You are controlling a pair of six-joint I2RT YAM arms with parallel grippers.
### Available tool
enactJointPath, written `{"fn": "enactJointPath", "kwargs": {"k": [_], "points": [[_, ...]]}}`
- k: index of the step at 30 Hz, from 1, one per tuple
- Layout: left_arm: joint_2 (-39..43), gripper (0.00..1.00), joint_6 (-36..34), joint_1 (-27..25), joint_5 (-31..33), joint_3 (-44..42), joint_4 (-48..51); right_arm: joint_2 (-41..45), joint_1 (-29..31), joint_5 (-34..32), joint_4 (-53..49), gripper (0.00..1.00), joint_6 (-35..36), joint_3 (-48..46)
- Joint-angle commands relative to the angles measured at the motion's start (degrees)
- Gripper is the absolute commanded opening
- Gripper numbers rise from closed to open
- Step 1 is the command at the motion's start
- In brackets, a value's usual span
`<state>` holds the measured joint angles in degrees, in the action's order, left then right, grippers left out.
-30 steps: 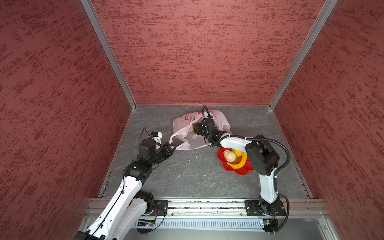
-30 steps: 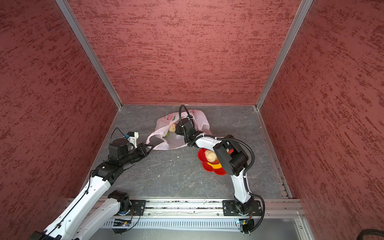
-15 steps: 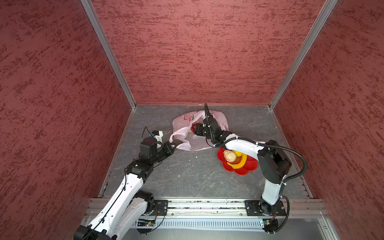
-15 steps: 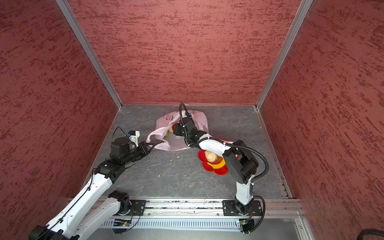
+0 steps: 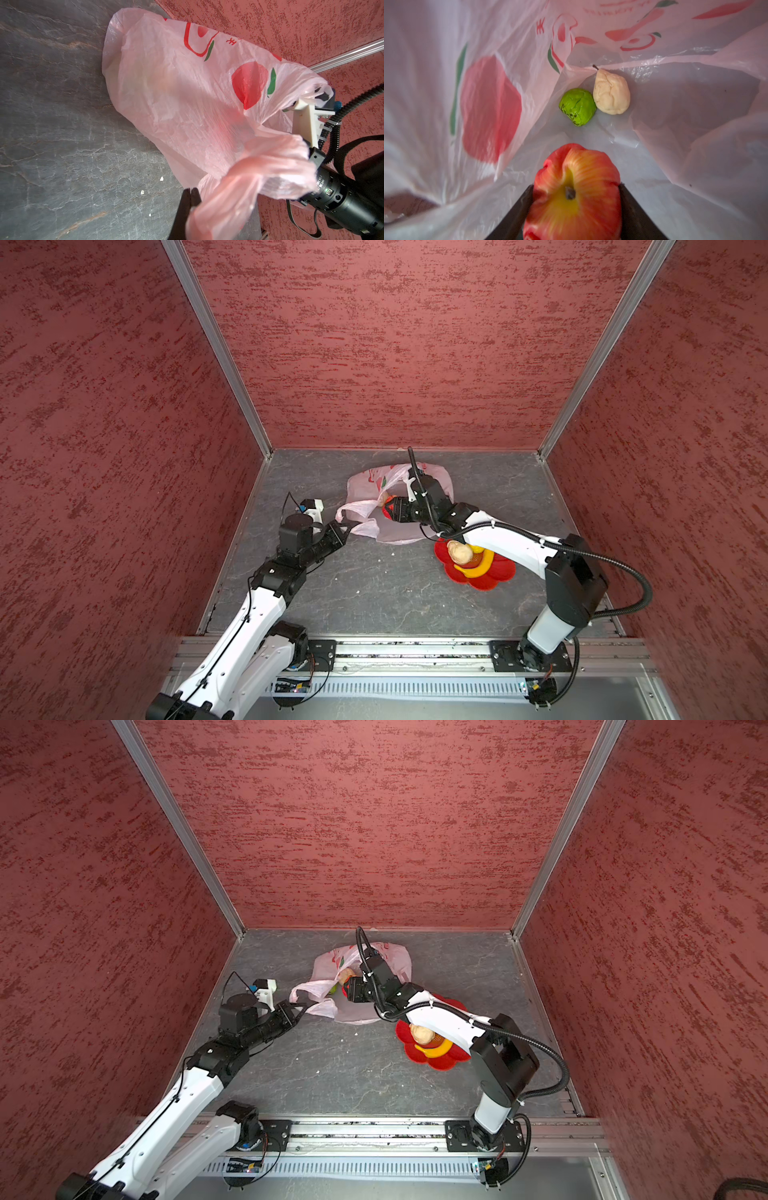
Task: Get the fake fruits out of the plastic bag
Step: 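Lift the red apple up out of the bag with the right gripper, then carry the red apple over the red plate with the right gripper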
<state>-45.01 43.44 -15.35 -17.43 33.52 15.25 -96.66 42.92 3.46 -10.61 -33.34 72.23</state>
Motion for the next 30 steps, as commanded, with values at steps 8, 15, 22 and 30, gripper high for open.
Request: {"fn": "enactJointPath", "kwargs": {"k": [8,15,22,30], "points": [[2.90,0.00,0.00,-0.11,2.88,1.90,0.34,4.59,0.15,2.91,-6.95,0.20,3.11,-0.59],[3.02,0.00,0.00,-0.07,3.07,1.72,0.40,10.93,0.15,-0.02,-13.25,0.20,5.19,1.16],[2.48,0.00,-0.15,0.04,2.78,1.16,0.48,18.05,-0.87,-4.78,-18.61,0.20,7.72,4.93],[2.49,0.00,-0.37,0.58,2.53,1.05,0.90,24.84,-3.26,-10.51,-24.50,0.20,10.86,11.93]]}}
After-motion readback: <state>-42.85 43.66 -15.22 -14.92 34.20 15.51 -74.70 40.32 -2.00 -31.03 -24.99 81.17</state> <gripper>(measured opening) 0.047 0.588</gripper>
